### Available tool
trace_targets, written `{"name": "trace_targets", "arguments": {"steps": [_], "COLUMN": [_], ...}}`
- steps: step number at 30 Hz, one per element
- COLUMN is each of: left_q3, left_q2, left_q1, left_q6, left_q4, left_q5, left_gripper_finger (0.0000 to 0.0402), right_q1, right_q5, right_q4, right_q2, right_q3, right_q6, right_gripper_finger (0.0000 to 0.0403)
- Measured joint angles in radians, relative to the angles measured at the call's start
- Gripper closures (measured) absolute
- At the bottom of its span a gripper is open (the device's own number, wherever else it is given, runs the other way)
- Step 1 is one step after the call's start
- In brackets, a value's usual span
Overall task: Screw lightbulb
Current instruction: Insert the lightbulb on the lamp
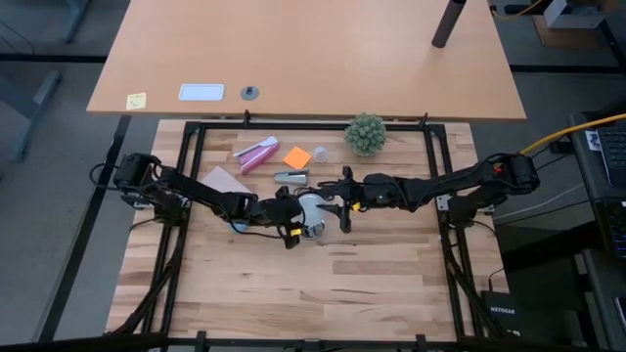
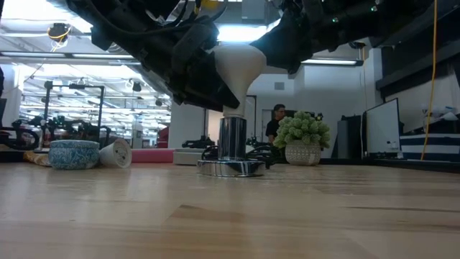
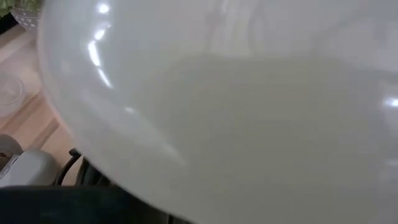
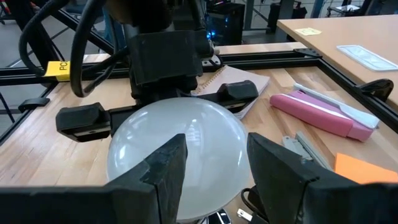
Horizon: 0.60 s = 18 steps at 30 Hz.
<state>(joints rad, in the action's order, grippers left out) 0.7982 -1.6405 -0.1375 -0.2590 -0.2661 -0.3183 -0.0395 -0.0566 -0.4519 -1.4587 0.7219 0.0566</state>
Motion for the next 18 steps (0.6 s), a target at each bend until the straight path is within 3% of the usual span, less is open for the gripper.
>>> {"name": "trace_targets", "arguments": {"steps": [18], "left_q3": [0.002], "left_q2": [0.0], "left_q1": [0.0], "left_q6": [-0.083], "left_q4": [0.082], "left_q5": [0.003], "left_gripper_finger": [0.0247], "right_q1": [-0.001], "right_q5": [0.014], "right_q4": [0.001], "right_q2": [-0.001], "right_q3": [0.0], "right_q6": [0.0], "right_gripper_finger": [0.0224]}}
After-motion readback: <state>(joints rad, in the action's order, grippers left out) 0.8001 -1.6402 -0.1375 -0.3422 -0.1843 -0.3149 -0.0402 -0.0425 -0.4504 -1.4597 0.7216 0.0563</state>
